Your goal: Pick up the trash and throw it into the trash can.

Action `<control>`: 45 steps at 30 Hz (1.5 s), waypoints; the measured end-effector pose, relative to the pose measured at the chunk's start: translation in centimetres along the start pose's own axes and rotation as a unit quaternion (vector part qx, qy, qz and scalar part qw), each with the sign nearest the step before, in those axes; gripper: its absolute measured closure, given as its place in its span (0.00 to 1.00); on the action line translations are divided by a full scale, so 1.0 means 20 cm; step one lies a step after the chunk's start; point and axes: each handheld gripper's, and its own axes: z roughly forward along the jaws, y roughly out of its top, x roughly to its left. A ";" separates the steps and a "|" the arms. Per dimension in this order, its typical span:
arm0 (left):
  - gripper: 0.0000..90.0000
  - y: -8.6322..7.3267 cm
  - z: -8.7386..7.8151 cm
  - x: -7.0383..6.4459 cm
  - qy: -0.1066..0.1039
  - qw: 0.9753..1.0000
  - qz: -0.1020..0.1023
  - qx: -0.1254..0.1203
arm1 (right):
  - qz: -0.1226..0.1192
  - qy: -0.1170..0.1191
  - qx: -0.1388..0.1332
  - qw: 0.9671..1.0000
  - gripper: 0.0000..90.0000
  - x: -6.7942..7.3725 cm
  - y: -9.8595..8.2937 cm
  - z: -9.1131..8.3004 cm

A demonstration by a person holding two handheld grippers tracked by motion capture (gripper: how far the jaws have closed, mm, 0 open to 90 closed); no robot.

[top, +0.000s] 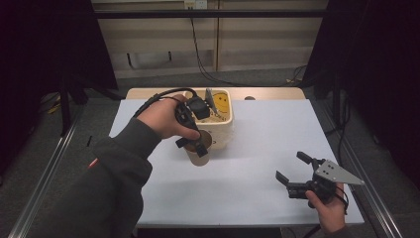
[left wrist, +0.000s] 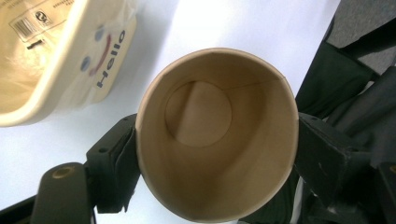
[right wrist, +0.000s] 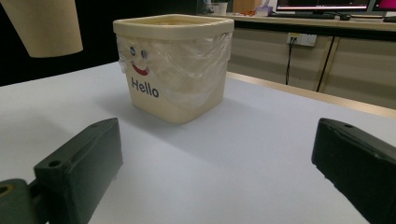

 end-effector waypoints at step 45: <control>0.25 0.17 -0.37 0.25 0.042 0.996 -0.082 -0.011 | 0.000 -0.001 -0.001 1.000 0.02 0.00 0.00 0.00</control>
